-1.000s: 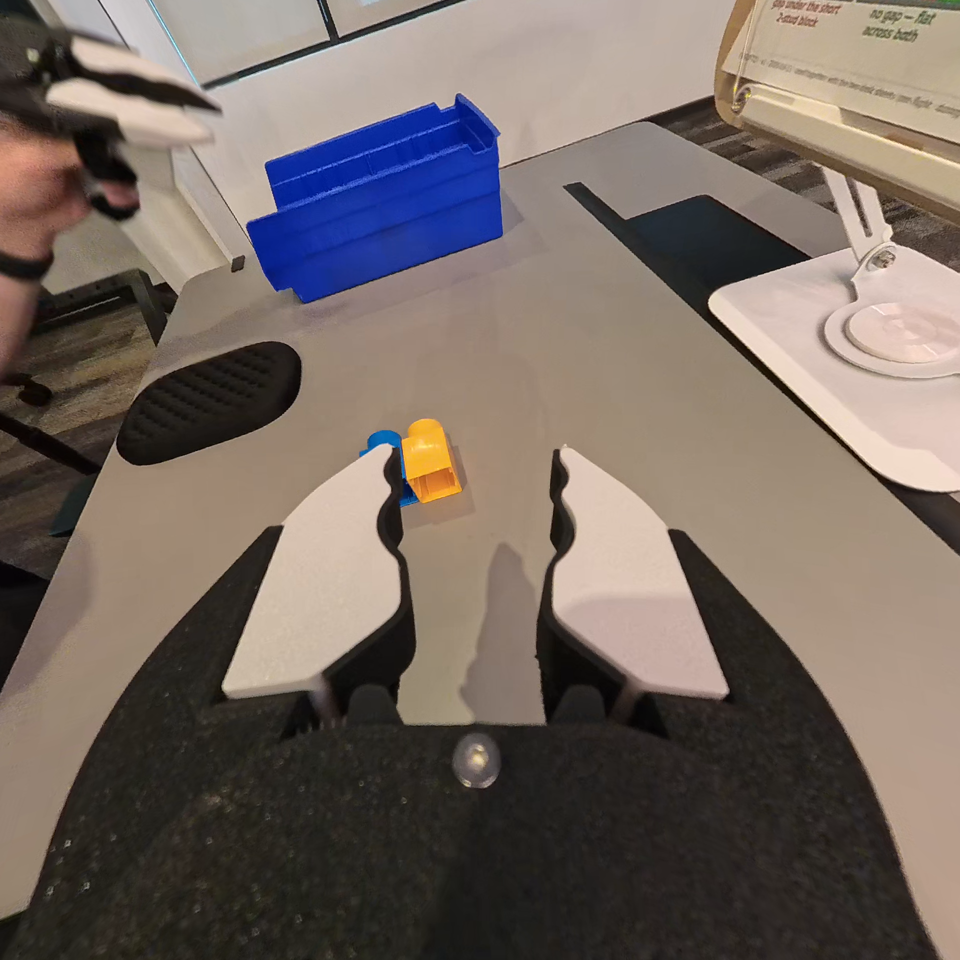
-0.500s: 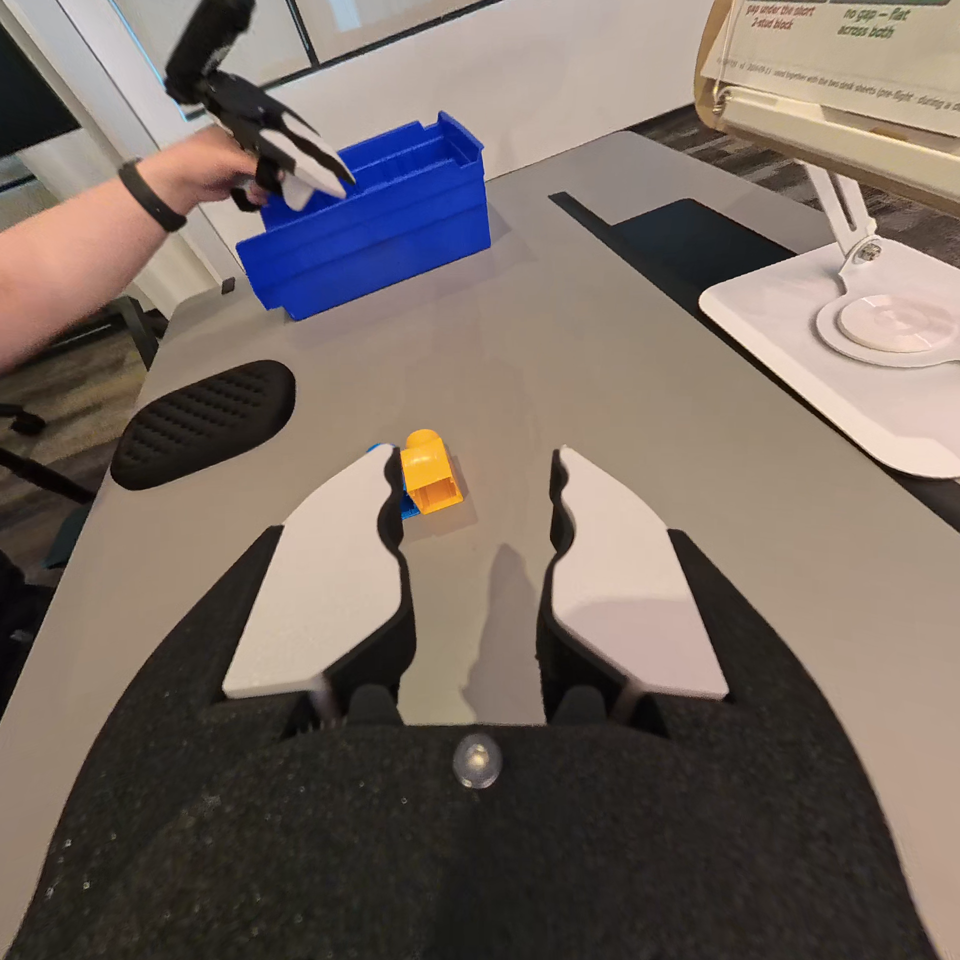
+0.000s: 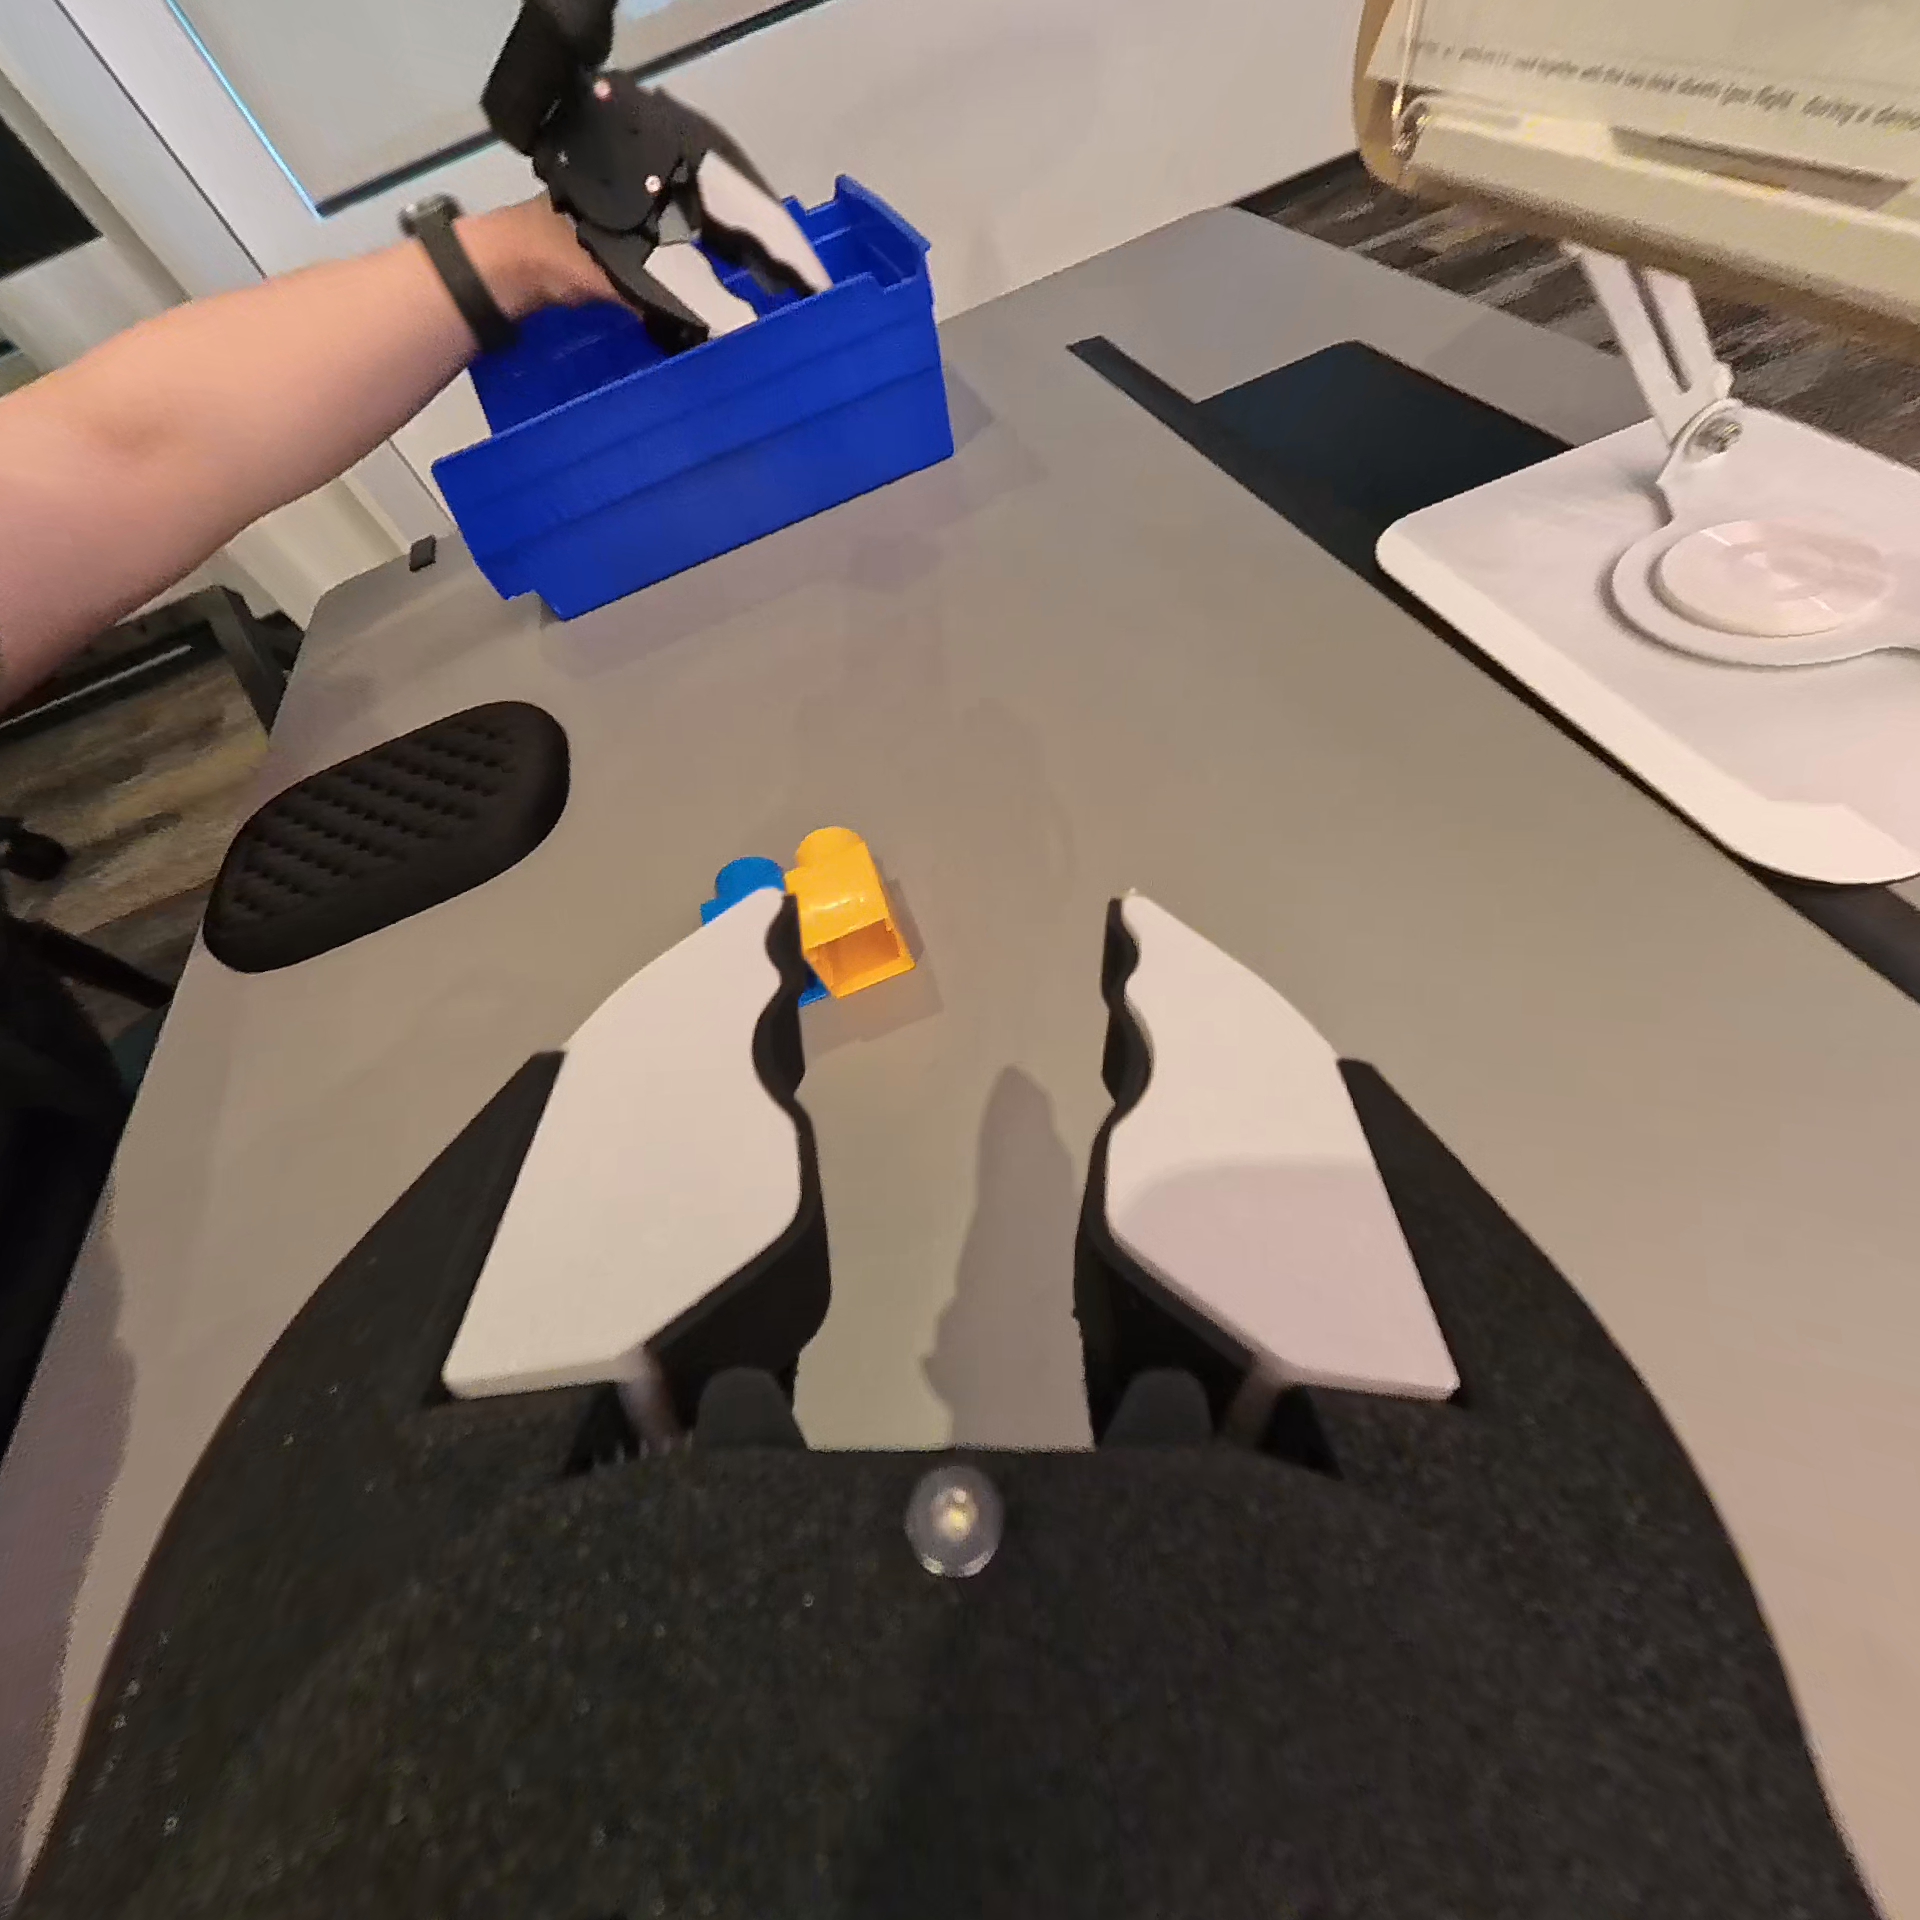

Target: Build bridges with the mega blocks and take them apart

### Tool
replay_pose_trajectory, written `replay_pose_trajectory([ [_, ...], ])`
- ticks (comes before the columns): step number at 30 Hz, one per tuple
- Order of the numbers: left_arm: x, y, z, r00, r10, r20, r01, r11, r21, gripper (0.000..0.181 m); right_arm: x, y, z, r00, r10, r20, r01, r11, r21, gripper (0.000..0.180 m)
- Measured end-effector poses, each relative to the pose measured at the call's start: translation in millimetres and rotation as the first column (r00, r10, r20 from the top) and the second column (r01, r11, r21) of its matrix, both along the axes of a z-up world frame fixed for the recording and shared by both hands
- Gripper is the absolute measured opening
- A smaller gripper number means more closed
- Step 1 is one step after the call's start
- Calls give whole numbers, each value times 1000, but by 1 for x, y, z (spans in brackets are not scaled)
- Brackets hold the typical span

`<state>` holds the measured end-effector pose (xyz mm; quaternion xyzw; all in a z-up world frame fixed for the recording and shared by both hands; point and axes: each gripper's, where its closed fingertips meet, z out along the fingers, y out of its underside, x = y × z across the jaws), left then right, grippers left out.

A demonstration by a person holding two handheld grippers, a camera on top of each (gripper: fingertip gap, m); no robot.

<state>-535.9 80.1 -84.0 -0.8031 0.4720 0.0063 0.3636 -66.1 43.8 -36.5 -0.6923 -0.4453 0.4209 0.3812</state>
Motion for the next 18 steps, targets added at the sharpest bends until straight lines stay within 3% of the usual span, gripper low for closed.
replay_pose_trajectory([
  [5, -10, -1, -15, 966, -131, -223, 119, 991, -67, 45, 4, -7, -4, 999, 33, -37, -34, 998, -51, 56],
  [10, -5, -4, -31, 851, -296, -435, 277, 955, -108, 45, 10, -8, -6, 996, 23, -85, -32, 995, -98, 56],
  [18, 1, 14, -36, 736, -410, -539, 378, 909, -175, 56, 9, -11, -16, 996, 33, -77, -44, 989, -143, 56],
])
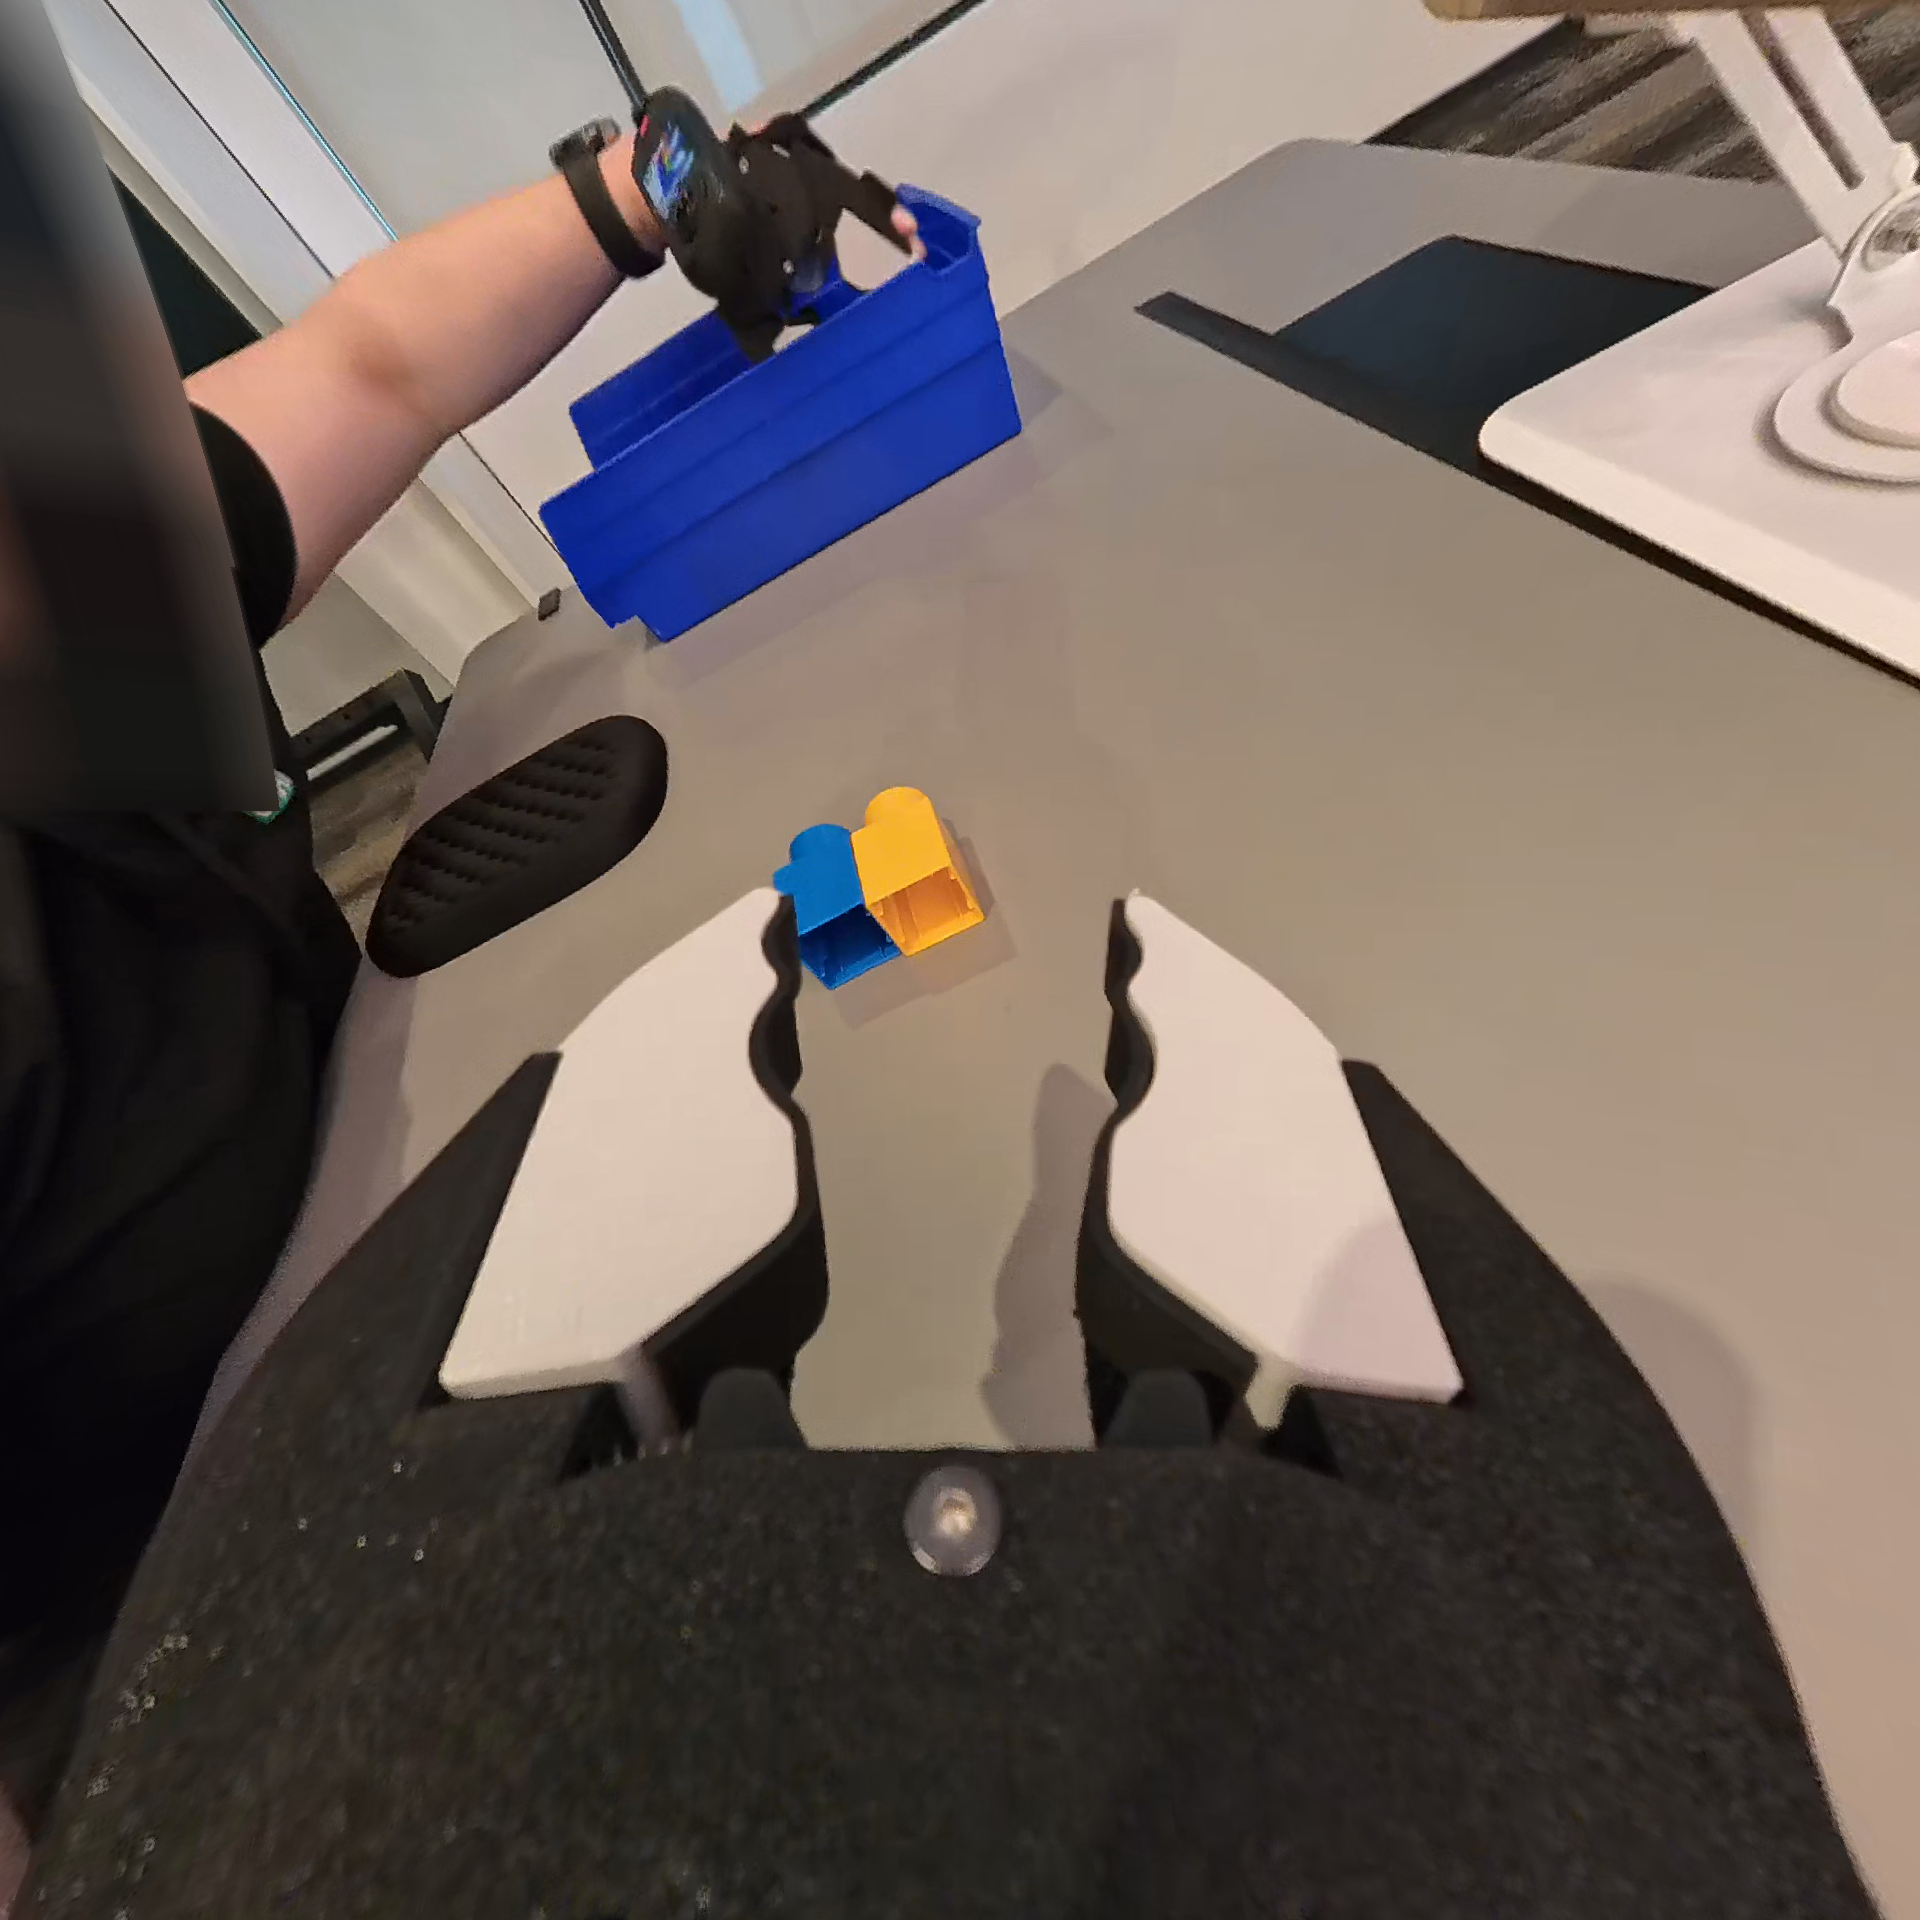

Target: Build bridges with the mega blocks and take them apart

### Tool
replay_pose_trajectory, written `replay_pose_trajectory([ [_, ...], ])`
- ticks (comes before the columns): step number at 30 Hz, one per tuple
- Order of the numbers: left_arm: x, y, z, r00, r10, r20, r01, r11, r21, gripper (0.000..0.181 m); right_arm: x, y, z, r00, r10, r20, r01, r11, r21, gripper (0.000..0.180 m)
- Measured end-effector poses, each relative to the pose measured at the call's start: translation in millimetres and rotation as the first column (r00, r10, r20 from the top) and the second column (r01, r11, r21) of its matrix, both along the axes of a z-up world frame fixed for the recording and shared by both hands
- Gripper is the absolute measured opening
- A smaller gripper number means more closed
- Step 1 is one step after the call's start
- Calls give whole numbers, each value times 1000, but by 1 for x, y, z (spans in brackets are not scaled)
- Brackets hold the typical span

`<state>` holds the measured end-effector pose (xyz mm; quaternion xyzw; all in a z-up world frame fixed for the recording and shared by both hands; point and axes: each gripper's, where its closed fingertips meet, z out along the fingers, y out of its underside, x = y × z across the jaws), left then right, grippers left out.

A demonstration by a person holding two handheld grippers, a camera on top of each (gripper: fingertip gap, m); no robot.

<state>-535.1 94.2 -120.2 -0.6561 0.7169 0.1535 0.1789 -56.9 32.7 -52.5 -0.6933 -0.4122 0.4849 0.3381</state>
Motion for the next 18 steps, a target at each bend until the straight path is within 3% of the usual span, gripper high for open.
replay_pose_trajectory([
  [8, -21, -16, -15, 987, 152, -60, -152, 988, 2, 39, -7, -7, -1, 999, 50, -6, -50, 999, -1, 56],
  [14, -40, -44, -10, 957, 291, 16, -290, 956, -44, 43, -14, -12, -2, 997, 82, -15, -82, 997, -14, 56],
  [18, -40, -47, -12, 942, 332, 45, -319, 931, -177, 53, -20, -16, -2, 995, 103, -10, -103, 995, -16, 56],
])
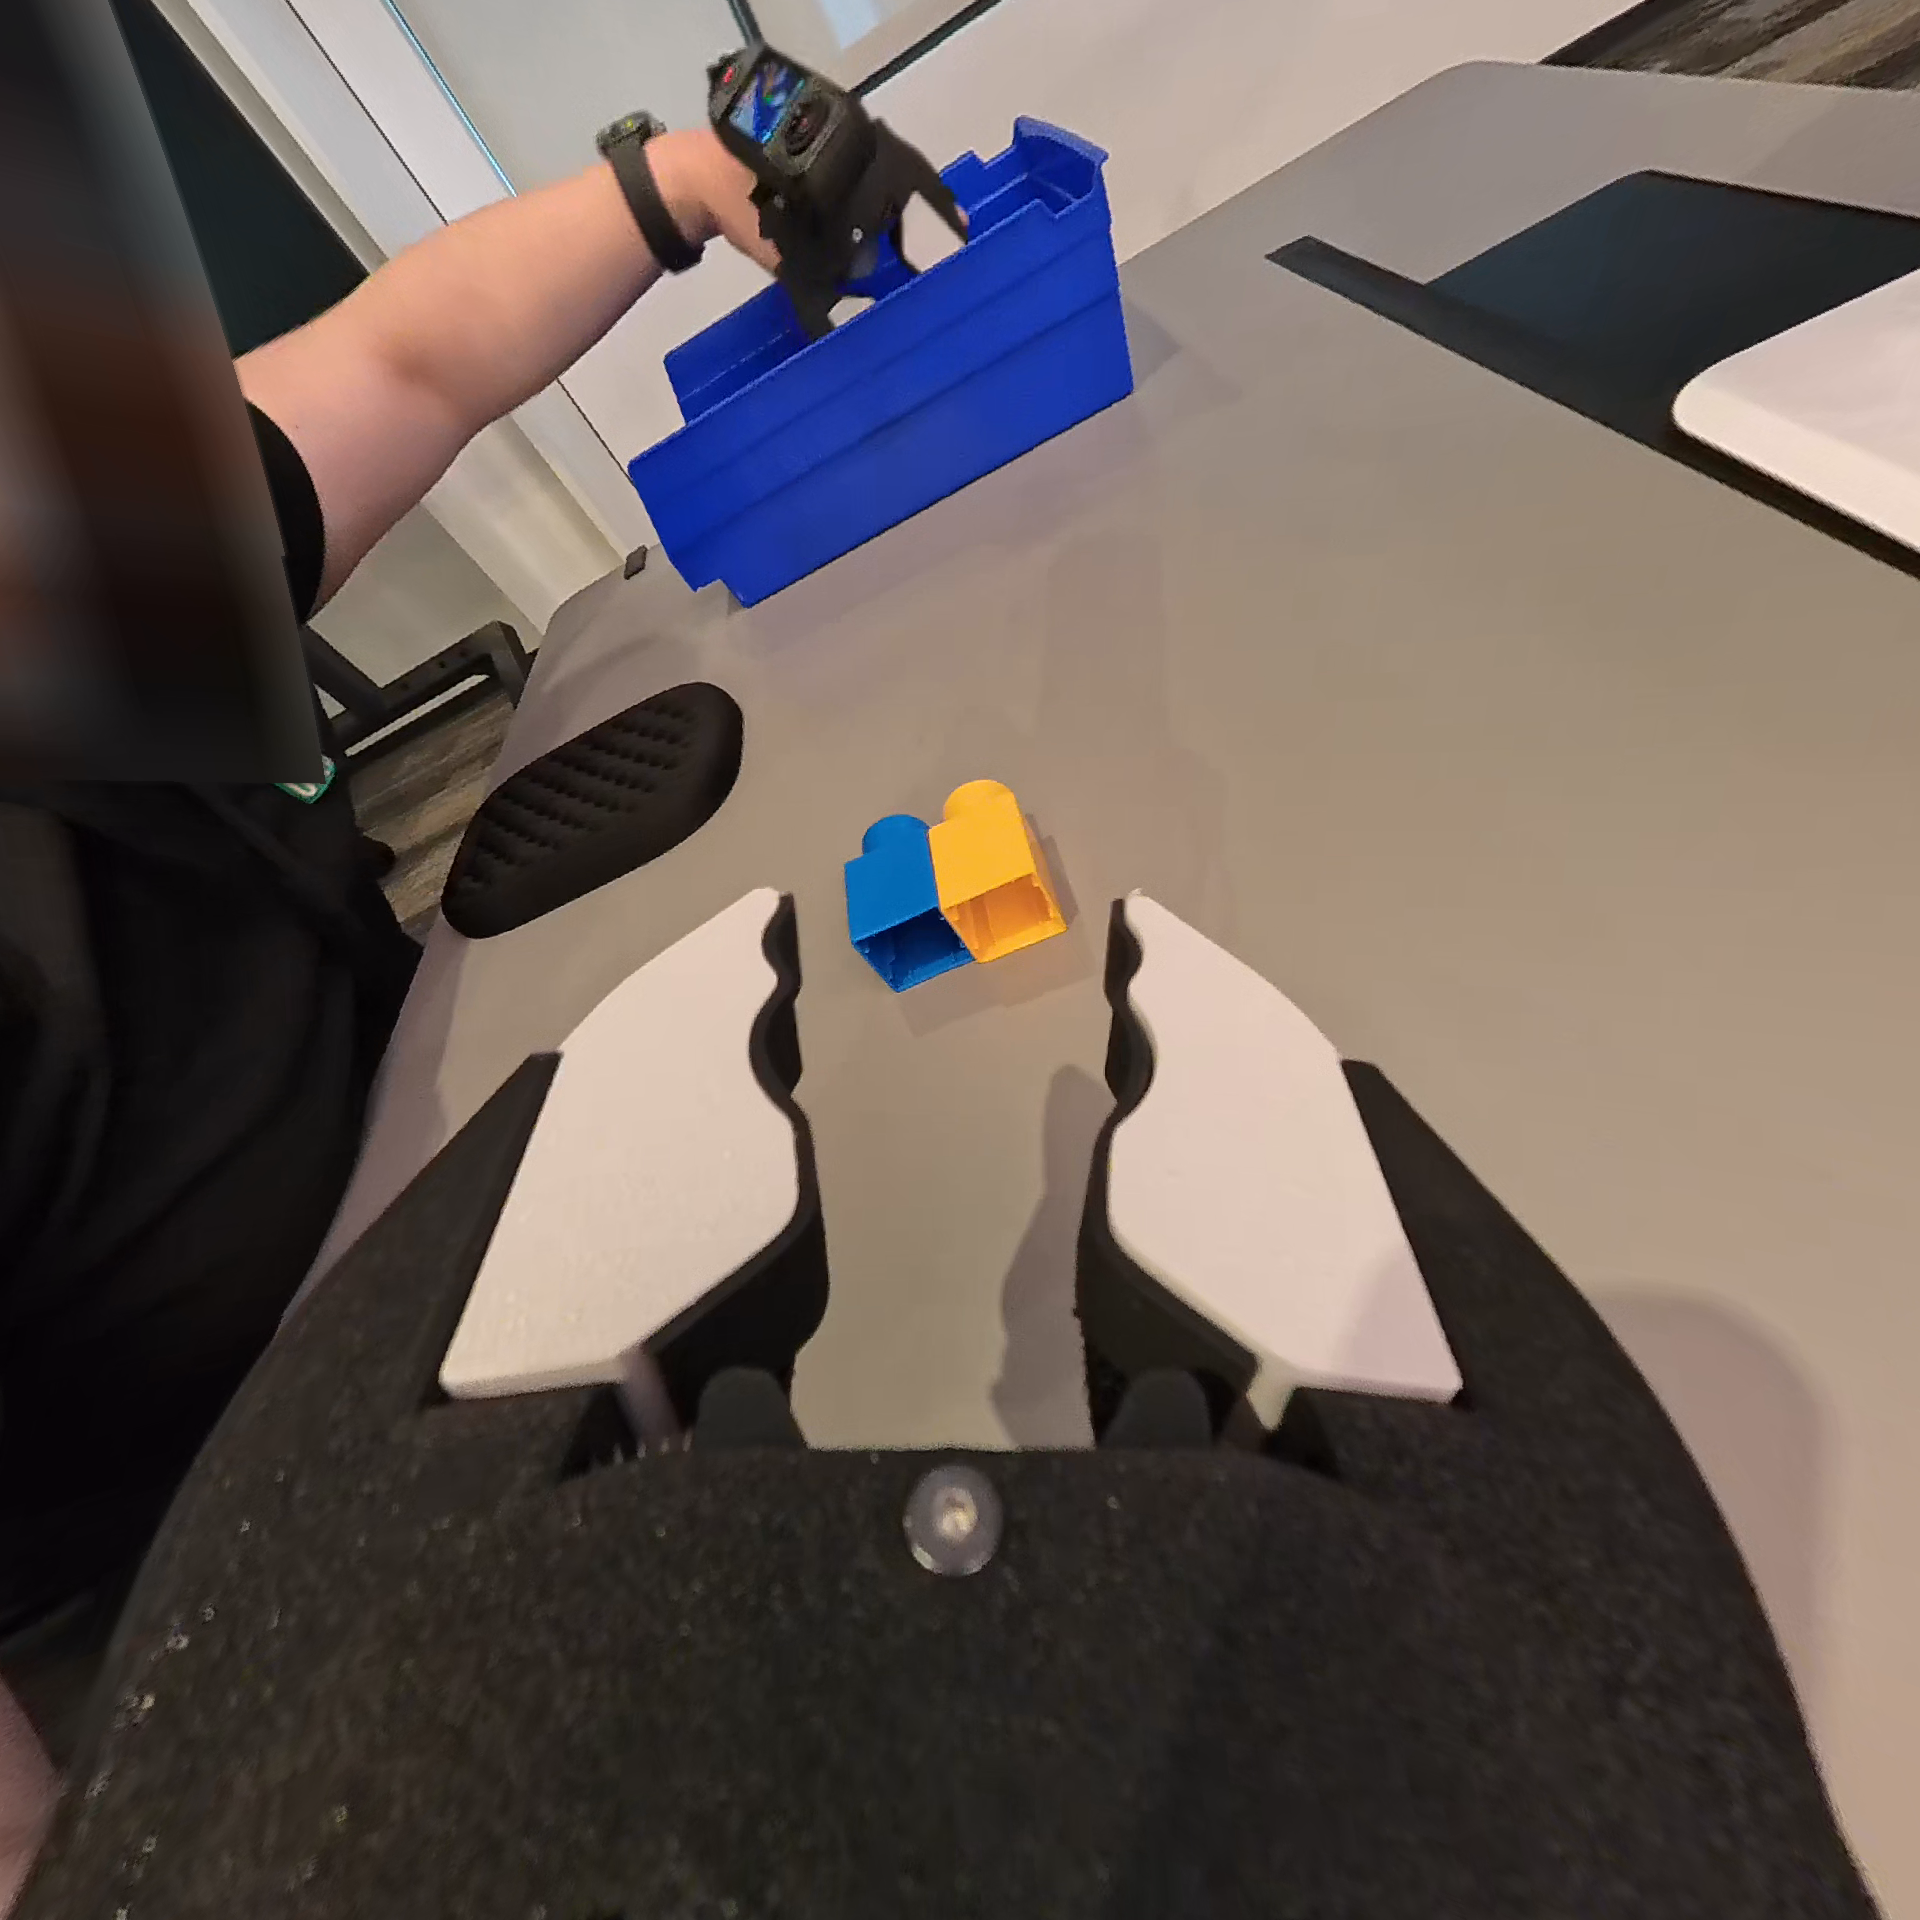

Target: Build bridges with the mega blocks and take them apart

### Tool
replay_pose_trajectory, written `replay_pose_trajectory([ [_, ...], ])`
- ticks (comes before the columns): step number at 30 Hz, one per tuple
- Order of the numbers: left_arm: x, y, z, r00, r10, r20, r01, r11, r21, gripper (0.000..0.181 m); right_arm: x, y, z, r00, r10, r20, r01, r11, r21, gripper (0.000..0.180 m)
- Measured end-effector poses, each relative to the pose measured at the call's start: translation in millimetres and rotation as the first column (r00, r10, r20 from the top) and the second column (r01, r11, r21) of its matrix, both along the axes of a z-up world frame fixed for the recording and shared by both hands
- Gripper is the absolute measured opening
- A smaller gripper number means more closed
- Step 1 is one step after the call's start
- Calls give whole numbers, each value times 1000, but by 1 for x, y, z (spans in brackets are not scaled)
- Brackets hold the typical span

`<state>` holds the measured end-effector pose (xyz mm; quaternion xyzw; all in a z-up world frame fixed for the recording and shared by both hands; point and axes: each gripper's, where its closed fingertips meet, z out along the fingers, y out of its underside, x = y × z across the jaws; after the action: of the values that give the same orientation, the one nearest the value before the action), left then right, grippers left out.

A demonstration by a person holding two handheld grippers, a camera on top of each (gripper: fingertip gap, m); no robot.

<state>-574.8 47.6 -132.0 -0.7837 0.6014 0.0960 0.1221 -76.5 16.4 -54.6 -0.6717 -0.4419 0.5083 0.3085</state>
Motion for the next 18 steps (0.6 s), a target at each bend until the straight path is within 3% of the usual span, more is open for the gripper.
replay_pose_trajectory([
  [6, 3, 4, -7, 1000, -12, 13, 13, 996, -84, 54, 3, -1, -2, 1000, -2, 12, 2, 1000, -2, 56],
  [9, 2, 3, -9, 999, 18, 28, -14, 991, -137, 37, 5, 0, -2, 1000, -4, 5, 4, 1000, -7, 56],
  [12, 4, 5, -10, 995, 70, 72, -56, 983, -174, 35, 7, -1, -3, 1000, 4, 5, -4, 1000, -19, 55],
  [15, 6, 5, -10, 977, 177, 118, -146, 962, -229, 35, 7, -2, -5, 1000, 17, 5, -17, 999, -30, 55],
  [18, 6, 4, -6, 898, 380, 223, -303, 900, -314, 35, 5, -6, -3, 999, 39, -10, -40, 998, -43, 55],
])
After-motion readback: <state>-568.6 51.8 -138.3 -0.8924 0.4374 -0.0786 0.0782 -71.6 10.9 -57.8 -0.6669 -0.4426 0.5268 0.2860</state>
